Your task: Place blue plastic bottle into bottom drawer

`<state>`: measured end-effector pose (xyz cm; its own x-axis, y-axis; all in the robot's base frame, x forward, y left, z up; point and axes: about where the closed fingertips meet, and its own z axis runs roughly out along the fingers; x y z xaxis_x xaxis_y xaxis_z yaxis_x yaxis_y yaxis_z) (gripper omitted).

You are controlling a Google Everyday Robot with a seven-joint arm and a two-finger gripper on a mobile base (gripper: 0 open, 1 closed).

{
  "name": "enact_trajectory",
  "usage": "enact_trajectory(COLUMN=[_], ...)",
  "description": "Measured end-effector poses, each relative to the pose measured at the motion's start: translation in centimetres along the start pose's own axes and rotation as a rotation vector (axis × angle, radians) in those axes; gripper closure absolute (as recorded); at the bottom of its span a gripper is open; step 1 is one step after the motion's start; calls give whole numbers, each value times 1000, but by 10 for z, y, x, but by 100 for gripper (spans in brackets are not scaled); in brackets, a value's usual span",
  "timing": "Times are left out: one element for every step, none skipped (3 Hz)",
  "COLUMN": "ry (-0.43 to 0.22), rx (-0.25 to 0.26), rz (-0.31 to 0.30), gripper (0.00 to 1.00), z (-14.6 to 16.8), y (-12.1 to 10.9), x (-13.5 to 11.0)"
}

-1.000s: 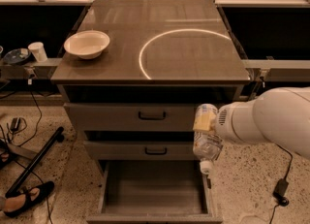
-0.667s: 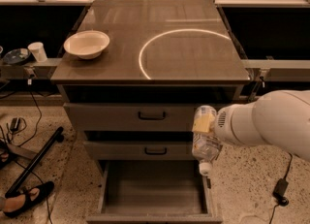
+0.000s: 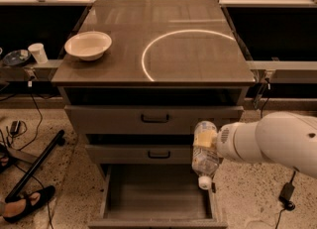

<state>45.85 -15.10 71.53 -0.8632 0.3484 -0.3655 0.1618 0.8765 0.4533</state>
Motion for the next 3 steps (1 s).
enact_trajectory(ry=[6,9,-32], rx=[-34,-45,-38], rz=[38,63,57], gripper=[100,100,100], z=[28,47,63], y=[-17,-27,-32], x=[19,29,42])
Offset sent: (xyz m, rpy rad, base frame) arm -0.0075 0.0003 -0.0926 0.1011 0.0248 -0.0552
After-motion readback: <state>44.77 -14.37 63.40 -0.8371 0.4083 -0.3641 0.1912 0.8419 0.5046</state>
